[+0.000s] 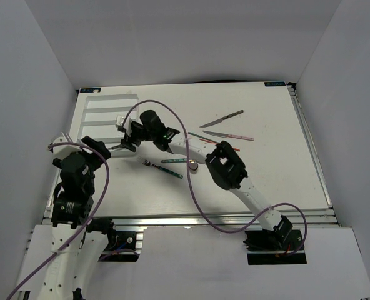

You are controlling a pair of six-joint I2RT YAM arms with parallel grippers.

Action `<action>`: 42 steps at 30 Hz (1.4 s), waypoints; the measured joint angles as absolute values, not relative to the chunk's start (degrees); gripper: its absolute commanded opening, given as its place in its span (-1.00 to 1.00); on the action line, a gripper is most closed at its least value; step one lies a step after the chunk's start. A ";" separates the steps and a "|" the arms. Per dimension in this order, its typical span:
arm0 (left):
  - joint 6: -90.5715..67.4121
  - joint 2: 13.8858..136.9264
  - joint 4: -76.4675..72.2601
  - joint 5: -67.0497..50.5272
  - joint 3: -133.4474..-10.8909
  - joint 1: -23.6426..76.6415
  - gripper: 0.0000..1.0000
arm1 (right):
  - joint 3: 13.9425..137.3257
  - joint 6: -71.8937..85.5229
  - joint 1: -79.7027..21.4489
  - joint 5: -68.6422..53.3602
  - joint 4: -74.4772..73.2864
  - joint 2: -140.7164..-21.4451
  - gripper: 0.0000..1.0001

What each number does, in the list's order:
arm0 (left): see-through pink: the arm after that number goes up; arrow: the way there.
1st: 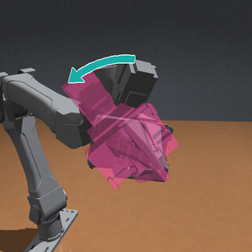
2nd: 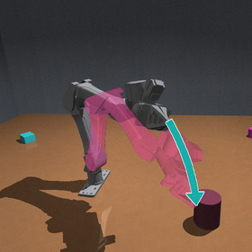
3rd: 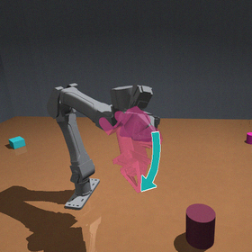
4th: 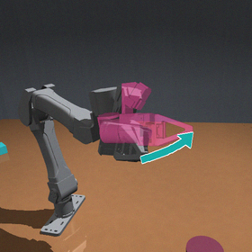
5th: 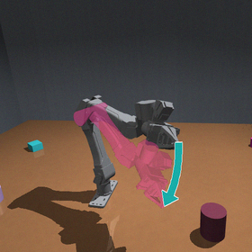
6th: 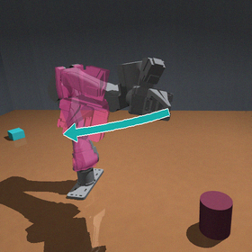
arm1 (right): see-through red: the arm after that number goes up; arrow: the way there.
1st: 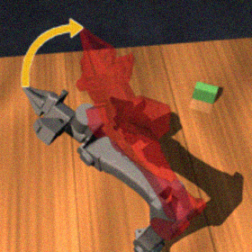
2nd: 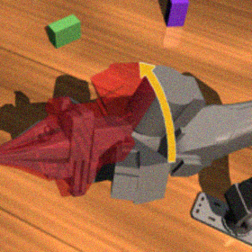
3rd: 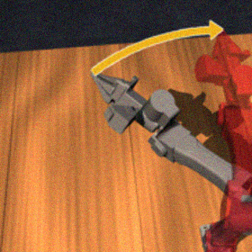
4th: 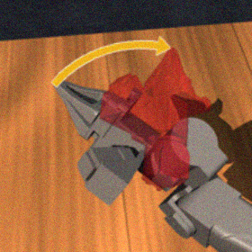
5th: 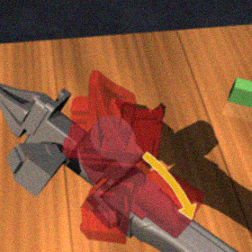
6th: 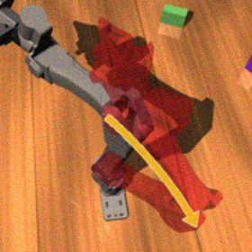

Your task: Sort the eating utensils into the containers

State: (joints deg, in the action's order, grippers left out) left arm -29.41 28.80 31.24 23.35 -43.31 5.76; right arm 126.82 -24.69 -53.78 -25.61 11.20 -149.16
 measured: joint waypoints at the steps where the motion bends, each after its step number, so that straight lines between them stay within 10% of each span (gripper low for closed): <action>1: -29.41 28.91 31.27 23.38 -43.29 5.76 0.96 | 123.00 -23.62 -53.71 -24.53 11.66 -145.80 0.39; 17: -36.45 48.38 40.14 29.36 -50.04 6.13 0.96 | 93.32 -6.26 -53.01 -5.54 4.12 -112.90 -0.13; 28: -54.26 71.85 49.28 33.50 -58.54 3.46 0.76 | 62.74 3.79 -50.89 2.63 -1.83 -88.31 -0.05; 42: -46.85 57.36 40.69 29.30 -54.87 2.59 0.88 | 60.18 2.44 -50.76 -7.55 -0.10 -83.90 0.37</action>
